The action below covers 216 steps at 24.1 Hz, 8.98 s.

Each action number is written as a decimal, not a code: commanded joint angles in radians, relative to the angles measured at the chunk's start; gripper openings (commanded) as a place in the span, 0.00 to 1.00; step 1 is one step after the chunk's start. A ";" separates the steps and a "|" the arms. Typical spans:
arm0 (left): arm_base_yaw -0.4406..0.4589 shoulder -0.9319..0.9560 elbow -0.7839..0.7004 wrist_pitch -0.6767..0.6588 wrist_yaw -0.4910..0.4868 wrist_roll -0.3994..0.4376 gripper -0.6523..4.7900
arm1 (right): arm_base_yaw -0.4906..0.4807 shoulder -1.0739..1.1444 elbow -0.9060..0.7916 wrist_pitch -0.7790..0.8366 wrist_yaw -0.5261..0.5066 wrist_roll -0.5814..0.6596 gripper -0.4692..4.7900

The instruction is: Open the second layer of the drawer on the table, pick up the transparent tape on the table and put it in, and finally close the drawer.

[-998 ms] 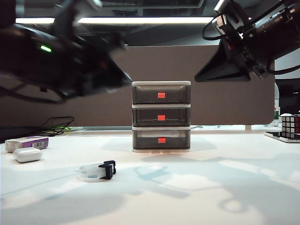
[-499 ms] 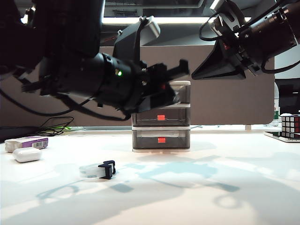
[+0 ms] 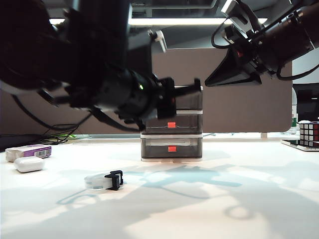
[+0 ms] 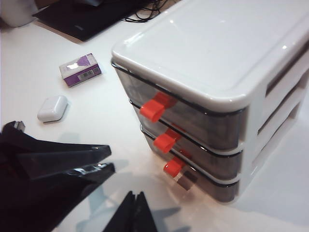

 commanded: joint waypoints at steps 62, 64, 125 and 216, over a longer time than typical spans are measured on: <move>-0.010 0.279 0.283 0.040 -0.288 -0.027 0.19 | -0.001 0.021 0.103 -0.044 -0.090 -0.029 0.08; -0.010 0.279 0.283 0.035 -0.288 -0.027 0.11 | -0.001 0.021 0.103 -0.043 -0.085 -0.029 0.08; -0.163 0.104 0.049 -0.071 -0.300 -0.208 0.11 | -0.001 0.351 0.298 0.077 -0.079 -0.047 0.08; 0.406 -0.312 0.049 -1.166 0.745 0.844 1.00 | -0.001 0.351 0.295 -0.063 -0.177 -0.051 0.08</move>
